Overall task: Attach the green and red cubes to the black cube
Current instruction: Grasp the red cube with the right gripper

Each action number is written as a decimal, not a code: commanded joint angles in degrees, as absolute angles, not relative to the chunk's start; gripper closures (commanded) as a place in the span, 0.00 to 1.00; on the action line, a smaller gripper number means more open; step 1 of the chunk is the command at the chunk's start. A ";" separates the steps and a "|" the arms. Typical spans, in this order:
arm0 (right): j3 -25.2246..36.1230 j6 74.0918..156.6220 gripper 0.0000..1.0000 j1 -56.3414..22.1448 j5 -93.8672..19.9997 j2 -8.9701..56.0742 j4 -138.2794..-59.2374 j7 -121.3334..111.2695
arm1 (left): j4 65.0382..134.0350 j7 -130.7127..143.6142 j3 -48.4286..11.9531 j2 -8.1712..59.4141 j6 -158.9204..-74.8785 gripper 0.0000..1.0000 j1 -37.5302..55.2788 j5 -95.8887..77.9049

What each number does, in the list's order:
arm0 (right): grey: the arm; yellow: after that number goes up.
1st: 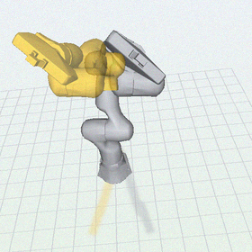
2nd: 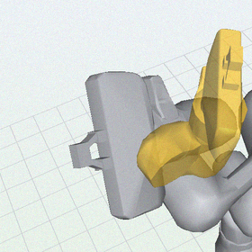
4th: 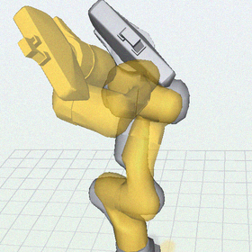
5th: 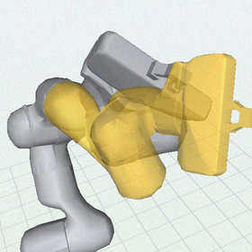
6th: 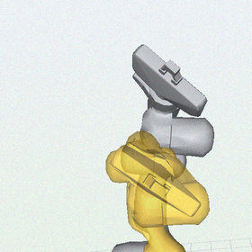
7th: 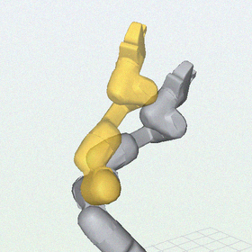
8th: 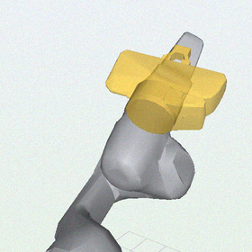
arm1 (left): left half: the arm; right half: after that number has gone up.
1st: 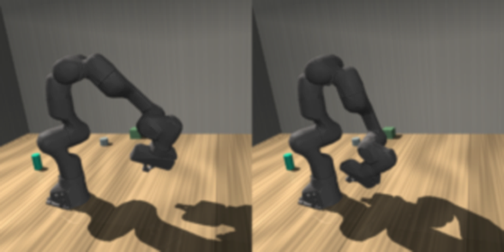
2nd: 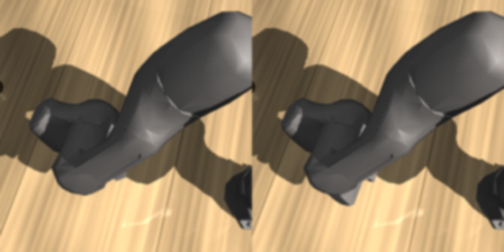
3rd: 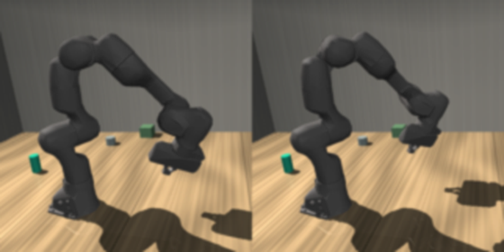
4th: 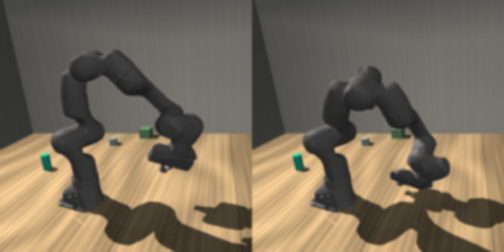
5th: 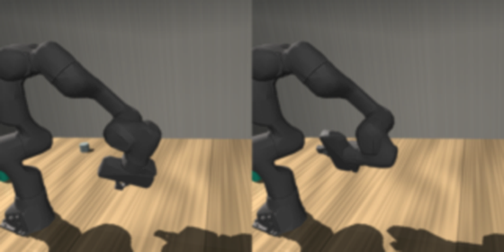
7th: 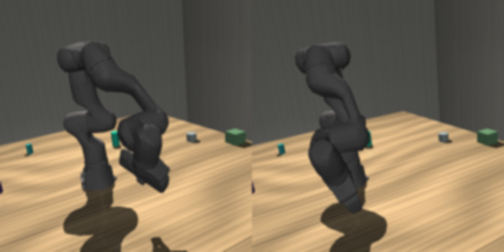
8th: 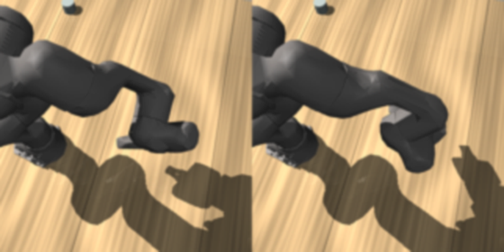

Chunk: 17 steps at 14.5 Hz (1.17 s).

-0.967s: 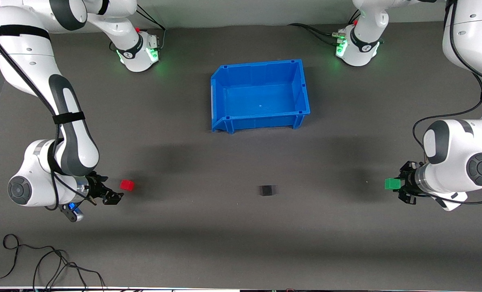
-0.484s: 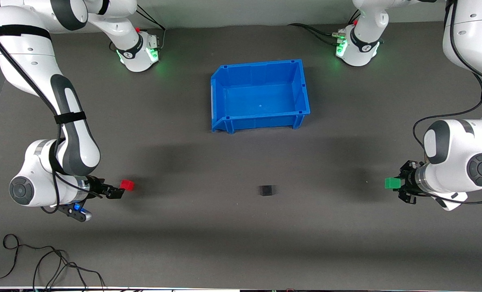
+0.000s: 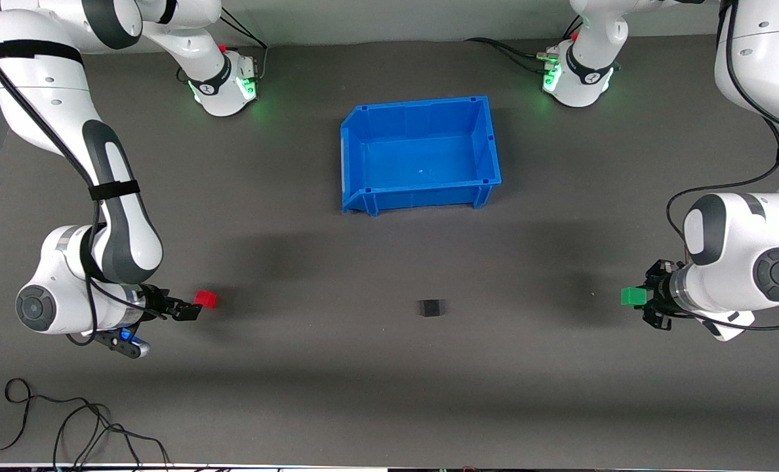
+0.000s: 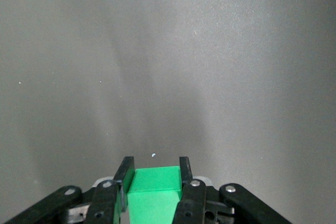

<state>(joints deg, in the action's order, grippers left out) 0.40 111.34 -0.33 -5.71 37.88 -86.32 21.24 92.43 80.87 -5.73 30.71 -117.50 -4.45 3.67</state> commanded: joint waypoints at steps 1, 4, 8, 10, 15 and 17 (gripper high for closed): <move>1.14 111.27 0.00 -1.58 -4.84 38.14 -87.10 20.04 | 90.79 81.65 -5.36 31.46 -116.10 1.00 -3.87 3.87; 1.14 111.36 0.00 -1.58 -4.83 40.95 -87.19 19.95 | 90.53 81.74 -5.36 31.64 -116.10 1.00 -3.78 3.78; 1.14 115.30 0.00 -1.67 -4.40 41.92 -90.16 19.60 | 90.61 81.74 -5.36 31.64 -116.10 1.00 -3.78 3.78; 1.14 117.15 0.00 -1.58 -4.39 42.01 -91.23 17.06 | 90.62 81.74 -5.36 31.64 -116.02 1.00 -3.78 3.78; 1.14 117.51 0.19 -1.49 -4.48 42.10 -91.32 16.70 | 90.53 81.83 -5.36 31.90 -116.10 1.00 -3.69 3.52; 1.14 117.68 0.66 -1.49 -4.48 42.01 -91.32 16.79 | 90.44 81.83 -5.36 31.90 -116.10 1.00 -3.69 3.43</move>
